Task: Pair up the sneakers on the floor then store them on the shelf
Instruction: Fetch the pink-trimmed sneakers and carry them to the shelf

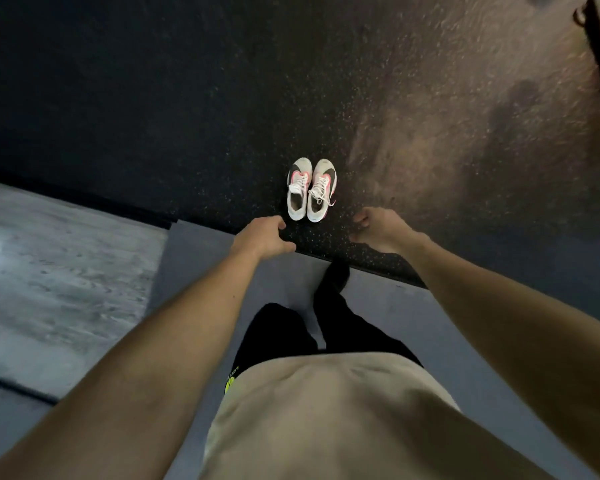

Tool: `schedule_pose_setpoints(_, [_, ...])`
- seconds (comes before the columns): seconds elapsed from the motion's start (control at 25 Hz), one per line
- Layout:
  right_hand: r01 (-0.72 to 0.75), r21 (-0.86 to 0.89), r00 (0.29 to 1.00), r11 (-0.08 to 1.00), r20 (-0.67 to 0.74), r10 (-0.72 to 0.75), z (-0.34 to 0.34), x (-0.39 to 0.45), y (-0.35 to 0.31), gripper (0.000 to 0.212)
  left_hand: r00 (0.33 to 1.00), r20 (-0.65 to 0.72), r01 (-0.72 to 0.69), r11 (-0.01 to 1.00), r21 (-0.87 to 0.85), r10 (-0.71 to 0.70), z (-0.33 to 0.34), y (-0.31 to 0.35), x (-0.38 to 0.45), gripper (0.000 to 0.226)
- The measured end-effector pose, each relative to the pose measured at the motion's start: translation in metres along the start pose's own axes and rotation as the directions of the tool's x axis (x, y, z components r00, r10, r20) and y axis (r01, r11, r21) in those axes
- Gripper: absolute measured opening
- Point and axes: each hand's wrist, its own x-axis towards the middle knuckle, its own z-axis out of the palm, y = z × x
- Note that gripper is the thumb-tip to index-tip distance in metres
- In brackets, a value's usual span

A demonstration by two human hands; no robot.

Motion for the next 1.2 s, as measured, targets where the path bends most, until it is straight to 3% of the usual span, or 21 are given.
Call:
schedule_pose_setpoints(0.32, [-0.096, 0.029, 0.995, 0.995, -0.024, 0.097, 0.027, 0.162, -0.007, 0.058, 0.997, 0.072, -0.049, 0.995, 0.089, 0.043, 0.003, -0.024, 0.178, 0.071])
schedule_pose_setpoints(0.64, [-0.101, -0.033, 0.992, 0.994, -0.079, 0.099, 0.126, 0.346, 0.027, 0.057, 0.989, 0.110, -0.120, 0.971, 0.206, 0.099, 0.093, -0.085, 0.364, 0.075])
schedule_pose_setpoints(0.88, [-0.026, -0.107, 0.994, 0.994, -0.106, 0.015, 0.213, 0.473, 0.066, 0.057, 0.960, 0.038, -0.275, 0.905, 0.324, 0.279, 0.179, -0.113, 0.493, 0.070])
schedule_pose_setpoints(1.08, [0.008, -0.221, 0.993, 0.975, -0.110, -0.033, 0.270, 0.546, 0.086, 0.041, 0.935, 0.009, -0.306, 0.792, 0.528, 0.355, 0.240, -0.123, 0.563, 0.040])
schedule_pose_setpoints(1.2, [-0.033, -0.205, 0.982, 0.978, -0.190, -0.007, 0.283, 0.561, 0.089, 0.027, 0.919, -0.078, -0.288, 0.791, 0.540, 0.387, 0.250, -0.125, 0.573, 0.024])
